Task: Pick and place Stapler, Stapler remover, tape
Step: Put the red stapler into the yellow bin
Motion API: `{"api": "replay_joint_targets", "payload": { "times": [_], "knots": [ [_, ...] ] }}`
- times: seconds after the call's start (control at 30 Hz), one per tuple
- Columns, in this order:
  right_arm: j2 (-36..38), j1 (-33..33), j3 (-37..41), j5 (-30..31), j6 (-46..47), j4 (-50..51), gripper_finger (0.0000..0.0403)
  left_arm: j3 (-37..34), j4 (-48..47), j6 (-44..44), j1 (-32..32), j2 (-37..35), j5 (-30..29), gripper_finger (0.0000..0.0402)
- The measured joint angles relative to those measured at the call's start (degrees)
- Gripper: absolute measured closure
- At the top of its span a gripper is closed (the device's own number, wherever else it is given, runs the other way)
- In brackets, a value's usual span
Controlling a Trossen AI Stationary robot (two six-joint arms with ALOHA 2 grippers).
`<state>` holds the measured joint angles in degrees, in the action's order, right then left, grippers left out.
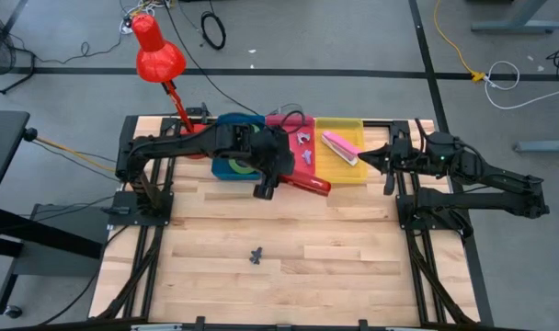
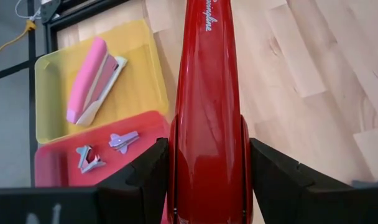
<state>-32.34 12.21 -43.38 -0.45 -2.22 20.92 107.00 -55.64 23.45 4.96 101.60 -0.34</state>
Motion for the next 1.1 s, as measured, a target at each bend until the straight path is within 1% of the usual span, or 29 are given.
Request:
{"api": "replay_joint_targets", "payload": {
  "times": [0.3, 0.4, 0.5, 0.6, 0.73, 0.97, 1.1],
  "knots": [
    [0.01, 0.0, 0.0, -0.52, 0.55, -2.23, 0.0393, 0.0, -0.33, 2.8, 2.13, 0.0, 0.12, 0.0209],
    [0.0, 0.0, 0.0, -0.59, 3.54, -2.61, 0.0393, 0.0, -0.35, 3.44, 2.7, 0.0, 0.13, 0.0209],
    [-0.45, 0.0, 0.0, -0.48, 5.17, -5.46, 0.0392, 0.0, -0.78, 4.4, 2.99, 0.0, 0.13, 0.0209],
    [-1.33, 0.0, 0.0, -0.48, 6.14, -7.07, 0.038, 0.0, -0.92, 5.59, 2.98, 0.0, 0.13, 0.0209],
    [-3.15, 0.0, 0.0, -0.44, 6.29, -7.93, 0.0341, 0.0, -0.9, 6.24, 2.94, 0.0, 0.21, 0.0209],
    [-8.55, 0.0, 0.01, -0.44, 6.57, -9.15, 0.0241, 0.0, -2.95, 5.76, 2.96, 0.0, 0.16, 0.0209],
    [-10.94, 0.0, 0.02, -0.46, 7.84, -9.43, 0.0191, 0.0, -3.49, 5.47, 2.94, 0.0, 0.2, 0.0209]
  ]
}}
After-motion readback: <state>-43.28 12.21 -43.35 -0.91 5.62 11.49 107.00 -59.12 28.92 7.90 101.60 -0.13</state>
